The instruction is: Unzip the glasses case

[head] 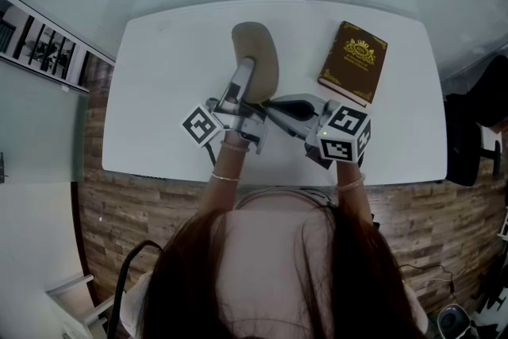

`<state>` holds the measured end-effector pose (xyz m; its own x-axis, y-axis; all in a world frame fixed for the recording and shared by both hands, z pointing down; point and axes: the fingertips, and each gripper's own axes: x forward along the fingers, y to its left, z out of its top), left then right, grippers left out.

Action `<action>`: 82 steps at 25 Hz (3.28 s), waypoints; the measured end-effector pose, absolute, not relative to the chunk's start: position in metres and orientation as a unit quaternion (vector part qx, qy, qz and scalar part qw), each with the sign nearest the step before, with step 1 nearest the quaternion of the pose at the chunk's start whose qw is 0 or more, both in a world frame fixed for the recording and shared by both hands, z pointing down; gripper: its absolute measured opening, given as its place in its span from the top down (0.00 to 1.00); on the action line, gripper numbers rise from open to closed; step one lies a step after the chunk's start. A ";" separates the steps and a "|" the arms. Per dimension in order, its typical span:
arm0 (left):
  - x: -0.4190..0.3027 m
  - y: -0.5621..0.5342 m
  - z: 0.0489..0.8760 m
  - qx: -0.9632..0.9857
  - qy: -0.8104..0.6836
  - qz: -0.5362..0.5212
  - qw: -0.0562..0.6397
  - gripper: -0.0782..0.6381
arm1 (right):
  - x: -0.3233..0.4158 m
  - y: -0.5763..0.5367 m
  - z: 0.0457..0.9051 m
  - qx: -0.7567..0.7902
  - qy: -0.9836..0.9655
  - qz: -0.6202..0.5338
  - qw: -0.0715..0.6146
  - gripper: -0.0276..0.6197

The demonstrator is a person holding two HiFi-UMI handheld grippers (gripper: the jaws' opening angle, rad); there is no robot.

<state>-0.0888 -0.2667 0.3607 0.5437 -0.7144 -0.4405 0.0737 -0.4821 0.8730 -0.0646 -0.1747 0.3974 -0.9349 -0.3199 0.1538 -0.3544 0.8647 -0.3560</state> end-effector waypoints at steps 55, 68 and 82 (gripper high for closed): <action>-0.032 -0.152 0.339 0.877 -0.472 -0.071 0.052 0.50 | 0.094 -0.151 0.373 0.435 -0.899 0.051 0.009 0.95; -0.051 -0.141 0.344 0.866 -0.499 -0.033 0.019 0.50 | 0.090 -0.144 0.357 0.496 -0.868 0.004 0.010 0.95; -0.091 -0.110 0.338 0.867 -0.497 -0.027 -0.009 0.50 | 0.052 -0.101 0.350 0.517 -0.856 -0.009 0.029 0.95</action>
